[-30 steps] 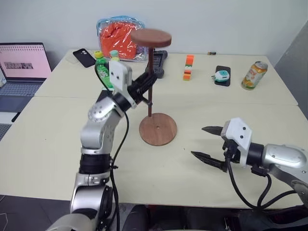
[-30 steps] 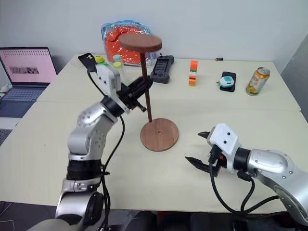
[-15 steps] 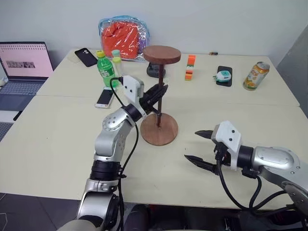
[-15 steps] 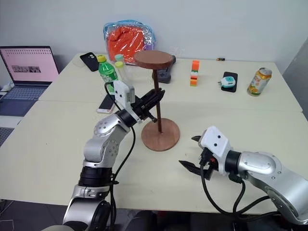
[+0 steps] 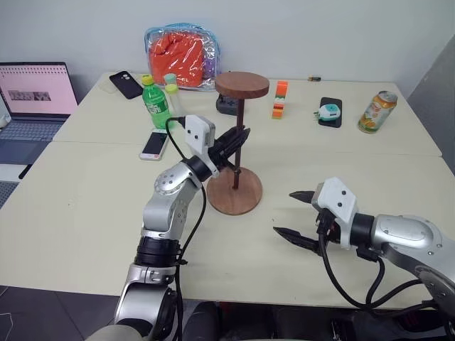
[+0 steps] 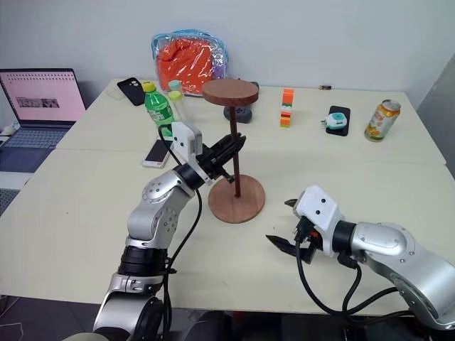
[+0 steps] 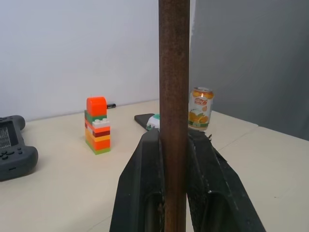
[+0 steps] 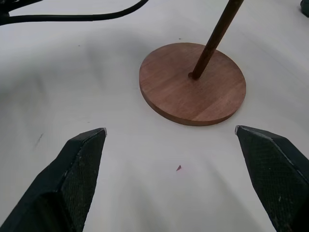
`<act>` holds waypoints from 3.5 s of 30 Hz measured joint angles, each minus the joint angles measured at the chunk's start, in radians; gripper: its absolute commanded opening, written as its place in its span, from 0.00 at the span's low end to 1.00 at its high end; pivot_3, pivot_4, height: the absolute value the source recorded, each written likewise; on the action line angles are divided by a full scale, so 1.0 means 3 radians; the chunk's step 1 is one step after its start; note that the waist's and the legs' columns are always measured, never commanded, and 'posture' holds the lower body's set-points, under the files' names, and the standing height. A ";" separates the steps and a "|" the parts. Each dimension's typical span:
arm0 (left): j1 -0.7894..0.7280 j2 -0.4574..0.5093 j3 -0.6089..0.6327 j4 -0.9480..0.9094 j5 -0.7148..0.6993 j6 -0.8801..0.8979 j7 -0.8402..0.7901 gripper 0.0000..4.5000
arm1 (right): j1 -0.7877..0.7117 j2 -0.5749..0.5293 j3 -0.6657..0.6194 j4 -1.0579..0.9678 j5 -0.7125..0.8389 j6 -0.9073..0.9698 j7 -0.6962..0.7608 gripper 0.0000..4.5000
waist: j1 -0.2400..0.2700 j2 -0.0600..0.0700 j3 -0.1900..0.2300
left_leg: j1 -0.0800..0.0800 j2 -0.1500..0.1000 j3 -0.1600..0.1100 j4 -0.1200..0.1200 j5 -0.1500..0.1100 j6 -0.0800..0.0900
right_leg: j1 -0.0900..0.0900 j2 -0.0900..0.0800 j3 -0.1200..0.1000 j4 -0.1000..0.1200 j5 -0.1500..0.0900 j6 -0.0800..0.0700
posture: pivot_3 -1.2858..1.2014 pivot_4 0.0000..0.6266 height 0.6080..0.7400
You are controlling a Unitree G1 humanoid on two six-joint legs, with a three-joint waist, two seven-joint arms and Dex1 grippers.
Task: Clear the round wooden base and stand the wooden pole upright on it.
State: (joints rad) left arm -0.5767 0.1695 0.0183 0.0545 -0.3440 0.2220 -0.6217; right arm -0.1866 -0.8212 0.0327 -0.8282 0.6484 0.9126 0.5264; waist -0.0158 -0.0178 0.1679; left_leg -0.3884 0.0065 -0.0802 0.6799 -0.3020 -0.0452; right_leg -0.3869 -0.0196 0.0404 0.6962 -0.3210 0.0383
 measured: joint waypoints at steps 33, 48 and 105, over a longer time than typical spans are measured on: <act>0.0456 0.0123 -0.0055 -0.0283 0.0044 -0.0305 0.0066 0.05 | 0.0033 -0.0008 -0.0001 0.0008 -0.0037 0.0039 0.0078 1.00 | -0.0025 0.0003 -0.0010 | 0.0030 0.0004 0.0000 -0.0007 -0.0001 0.0002 | 0.0027 0.0004 0.0001 -0.0005 0.0000 0.0000 | 0.52 0.24 1.00; 0.0414 0.0213 -0.0101 -0.0255 -0.0007 -0.0168 0.0218 0.05 | 0.0033 0.0006 0.0000 0.0009 -0.0100 0.0039 0.0078 1.00 | -0.0047 0.0012 -0.0025 | 0.0077 0.0006 0.0006 -0.0032 -0.0002 0.0003 | 0.0066 0.0005 0.0007 -0.0022 -0.0001 0.0001 | 0.52 0.24 1.00; 0.0573 0.0052 -0.0081 -0.0252 0.0087 -0.0545 0.0296 0.05 | 0.0037 0.0016 0.0028 0.0010 -0.0149 0.0033 0.0144 1.00 | -0.0041 0.0008 -0.0023 | 0.0068 0.0005 0.0006 -0.0053 -0.0002 0.0002 | 0.0061 0.0003 0.0004 -0.0051 -0.0001 0.0001 | 0.52 0.24 1.00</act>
State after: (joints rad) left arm -0.4047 0.1850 -0.0060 -0.0212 -0.3180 0.0584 -0.5330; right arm -0.1753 -0.8163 0.0412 -0.8251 0.6039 0.9225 0.5695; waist -0.0280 -0.0153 0.1610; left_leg -0.3680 0.0081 -0.0782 0.6641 -0.3025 -0.0445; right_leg -0.3686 -0.0188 0.0417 0.6810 -0.3212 0.0384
